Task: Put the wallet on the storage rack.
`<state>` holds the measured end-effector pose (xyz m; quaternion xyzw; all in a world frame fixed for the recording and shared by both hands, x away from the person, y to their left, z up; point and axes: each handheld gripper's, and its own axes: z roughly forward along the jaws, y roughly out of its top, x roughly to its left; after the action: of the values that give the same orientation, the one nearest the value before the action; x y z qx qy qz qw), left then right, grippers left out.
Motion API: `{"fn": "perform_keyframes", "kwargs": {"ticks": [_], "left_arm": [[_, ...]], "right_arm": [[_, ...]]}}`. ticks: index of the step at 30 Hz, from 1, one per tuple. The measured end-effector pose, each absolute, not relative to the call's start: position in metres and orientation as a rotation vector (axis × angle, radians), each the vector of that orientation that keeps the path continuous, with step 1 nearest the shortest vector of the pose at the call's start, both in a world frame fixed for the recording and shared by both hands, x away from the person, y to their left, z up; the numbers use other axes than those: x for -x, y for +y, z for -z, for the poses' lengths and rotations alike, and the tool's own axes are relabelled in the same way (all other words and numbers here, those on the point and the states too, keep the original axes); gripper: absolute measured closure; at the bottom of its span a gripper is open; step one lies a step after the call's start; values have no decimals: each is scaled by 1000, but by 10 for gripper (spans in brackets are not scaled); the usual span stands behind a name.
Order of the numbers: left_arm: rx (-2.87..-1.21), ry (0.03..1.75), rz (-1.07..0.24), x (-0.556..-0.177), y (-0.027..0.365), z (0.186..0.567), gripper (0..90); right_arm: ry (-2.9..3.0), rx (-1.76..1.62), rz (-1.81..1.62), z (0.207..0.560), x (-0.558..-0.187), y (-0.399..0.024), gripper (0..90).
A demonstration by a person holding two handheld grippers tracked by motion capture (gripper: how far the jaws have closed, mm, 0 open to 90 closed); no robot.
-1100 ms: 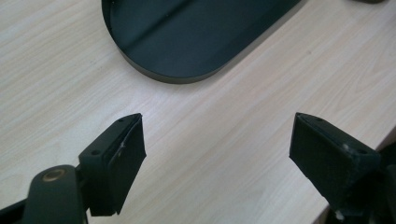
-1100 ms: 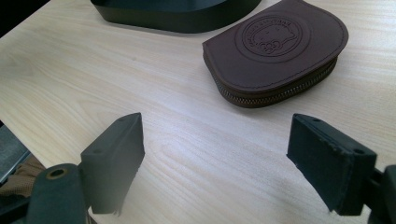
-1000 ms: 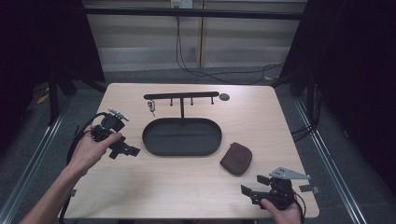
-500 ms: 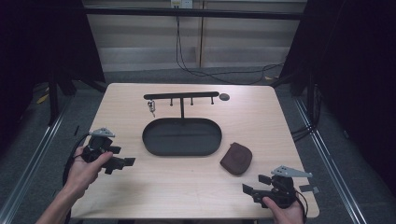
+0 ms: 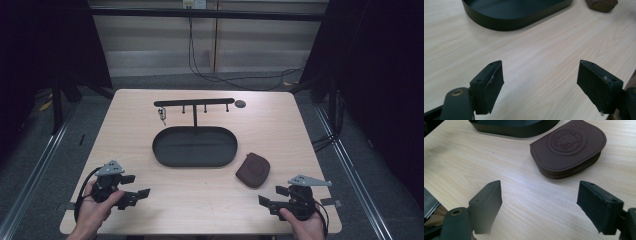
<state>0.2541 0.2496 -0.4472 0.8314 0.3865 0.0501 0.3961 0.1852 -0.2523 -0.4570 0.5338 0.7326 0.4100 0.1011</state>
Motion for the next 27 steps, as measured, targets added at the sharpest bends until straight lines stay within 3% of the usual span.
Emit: {"fn": "perform_keyframes", "kwargs": {"ticks": [11,27], "left_arm": [[-2094,963,-129,-231,255,464,207],[-2029,958,-130,-219,262,464,213]], "right_arm": [[2131,-1573,-1155,451,-194,-252,289],[2237,-1645,-1078,431,-221,-254,247]]}}
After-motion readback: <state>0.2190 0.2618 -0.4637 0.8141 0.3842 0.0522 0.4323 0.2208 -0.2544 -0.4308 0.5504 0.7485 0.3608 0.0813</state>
